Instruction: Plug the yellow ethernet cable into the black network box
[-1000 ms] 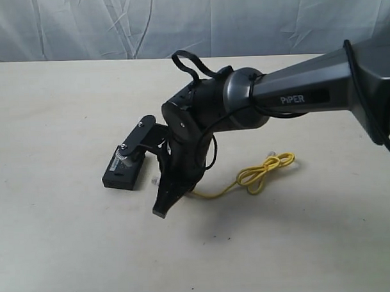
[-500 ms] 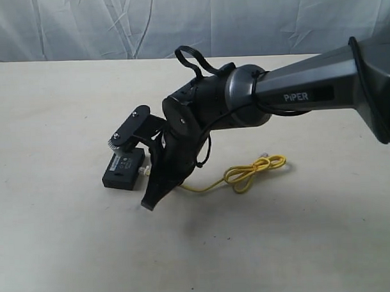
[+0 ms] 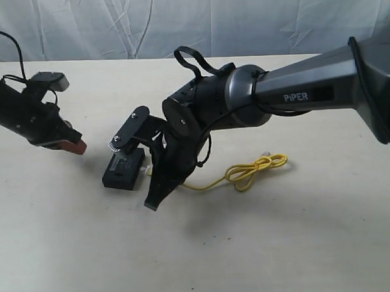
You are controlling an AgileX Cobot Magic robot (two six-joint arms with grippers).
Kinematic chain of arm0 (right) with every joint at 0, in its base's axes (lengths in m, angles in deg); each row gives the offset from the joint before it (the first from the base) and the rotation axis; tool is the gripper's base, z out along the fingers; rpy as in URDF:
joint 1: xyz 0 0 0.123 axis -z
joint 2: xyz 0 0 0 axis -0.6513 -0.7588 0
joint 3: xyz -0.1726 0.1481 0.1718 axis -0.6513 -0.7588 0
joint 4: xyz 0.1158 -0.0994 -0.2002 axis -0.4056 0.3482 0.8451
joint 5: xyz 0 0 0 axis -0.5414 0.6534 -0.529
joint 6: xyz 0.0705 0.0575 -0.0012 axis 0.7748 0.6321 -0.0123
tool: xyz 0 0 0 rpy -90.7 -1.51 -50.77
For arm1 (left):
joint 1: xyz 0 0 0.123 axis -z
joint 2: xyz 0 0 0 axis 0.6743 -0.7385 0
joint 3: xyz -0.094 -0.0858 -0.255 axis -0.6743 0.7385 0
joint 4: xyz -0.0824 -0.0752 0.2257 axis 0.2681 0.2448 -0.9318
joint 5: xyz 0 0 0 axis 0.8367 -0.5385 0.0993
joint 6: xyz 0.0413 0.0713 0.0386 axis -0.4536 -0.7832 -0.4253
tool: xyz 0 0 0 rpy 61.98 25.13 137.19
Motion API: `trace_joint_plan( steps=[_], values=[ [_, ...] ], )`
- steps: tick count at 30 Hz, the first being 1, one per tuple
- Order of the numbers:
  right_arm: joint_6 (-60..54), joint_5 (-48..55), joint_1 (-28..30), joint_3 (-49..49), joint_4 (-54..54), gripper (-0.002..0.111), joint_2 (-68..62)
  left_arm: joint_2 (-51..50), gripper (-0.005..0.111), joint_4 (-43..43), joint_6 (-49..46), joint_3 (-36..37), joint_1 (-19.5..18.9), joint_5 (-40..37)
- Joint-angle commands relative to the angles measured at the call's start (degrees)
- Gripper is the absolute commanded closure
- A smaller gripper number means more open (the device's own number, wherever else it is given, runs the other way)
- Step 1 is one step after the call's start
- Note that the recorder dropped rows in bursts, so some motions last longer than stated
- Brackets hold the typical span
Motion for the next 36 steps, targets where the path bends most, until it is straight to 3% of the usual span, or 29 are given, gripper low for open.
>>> trace_joint_plan(
  steps=[1,14,24,36],
  values=[
    [-0.5,-1.5,0.2,-0.1,-0.2,0.109,0.2,-3.6,0.107,7.9,-7.4,-0.7,-0.4,-5.3],
    [-1.8,-1.9,0.1,-0.1,-2.8,0.109,-2.5,-7.0,0.107,8.2,-9.2,-0.6,3.8,-9.2],
    [-6.8,2.7,0.1,-0.1,-2.7,0.109,-0.8,-7.3,0.107,8.1,-9.2,-0.6,3.8,-9.1],
    [-9.8,-0.2,0.1,-0.1,-2.5,0.109,-0.8,-7.3,0.107,8.1,-9.2,-0.6,3.8,-9.3]
  ],
)
